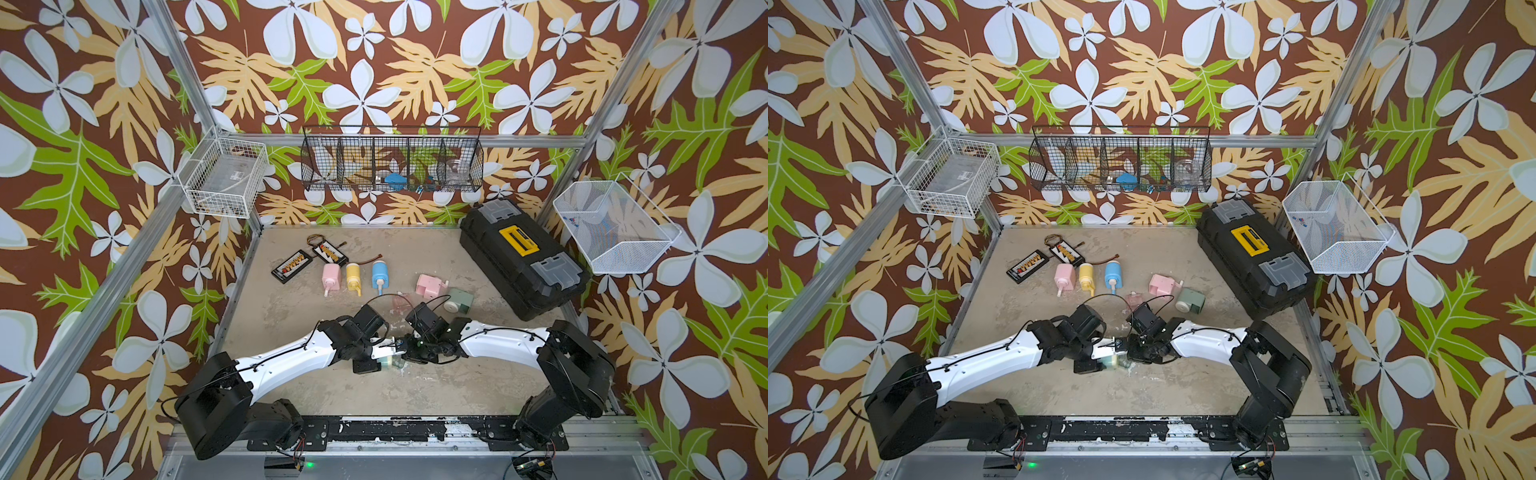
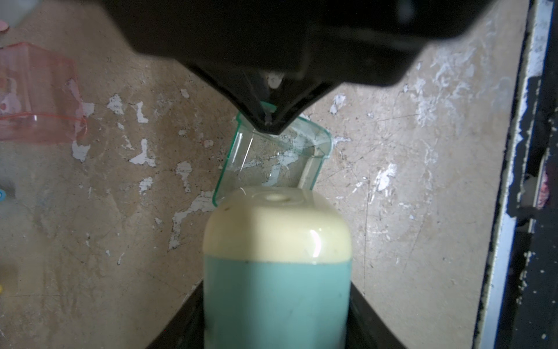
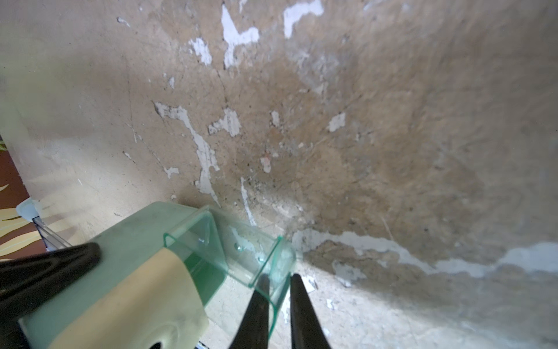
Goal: Put the tray back into the pencil sharpener
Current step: Close the container of the pencil sharpener.
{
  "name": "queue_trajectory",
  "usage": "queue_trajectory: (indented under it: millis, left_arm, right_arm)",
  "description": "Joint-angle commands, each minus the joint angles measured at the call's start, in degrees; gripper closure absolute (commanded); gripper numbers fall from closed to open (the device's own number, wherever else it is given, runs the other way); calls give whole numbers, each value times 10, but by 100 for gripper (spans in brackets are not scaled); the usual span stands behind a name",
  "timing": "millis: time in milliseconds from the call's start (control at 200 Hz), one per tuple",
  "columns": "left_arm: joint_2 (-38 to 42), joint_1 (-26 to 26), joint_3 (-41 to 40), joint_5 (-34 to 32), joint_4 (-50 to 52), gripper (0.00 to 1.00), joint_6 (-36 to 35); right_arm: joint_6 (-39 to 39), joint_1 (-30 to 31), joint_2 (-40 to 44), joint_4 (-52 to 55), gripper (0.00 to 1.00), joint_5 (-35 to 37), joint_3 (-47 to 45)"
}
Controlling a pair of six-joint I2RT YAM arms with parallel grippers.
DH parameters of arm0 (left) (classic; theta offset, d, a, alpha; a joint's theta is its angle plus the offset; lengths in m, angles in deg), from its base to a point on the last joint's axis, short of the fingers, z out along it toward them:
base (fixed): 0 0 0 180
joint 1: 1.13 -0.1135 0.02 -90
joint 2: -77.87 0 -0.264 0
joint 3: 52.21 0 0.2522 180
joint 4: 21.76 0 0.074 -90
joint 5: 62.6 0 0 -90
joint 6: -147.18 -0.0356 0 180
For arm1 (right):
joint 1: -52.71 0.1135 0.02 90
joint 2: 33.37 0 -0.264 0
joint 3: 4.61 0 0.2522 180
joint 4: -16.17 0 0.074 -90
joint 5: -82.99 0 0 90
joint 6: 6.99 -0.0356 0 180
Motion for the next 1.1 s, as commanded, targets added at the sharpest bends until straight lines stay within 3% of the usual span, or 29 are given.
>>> queue_trajectory:
  millis: [0,195,546,1096]
  left_arm:
    - [-6,2,-4,24,7,48,-7]
    - [-7,2,-7,13,1,50,-9]
    - [4,3,-8,-14,-2,50,-10]
    - [-1,3,-14,-42,-31,50,-1]
  right_arm:
    - [-4,1,7,-67,81,-32,-3]
    - [16,0,10,-42,80,-11,6]
    - [87,0,-6,88,82,102,39]
    - [95,8,-15,17,80,59,23]
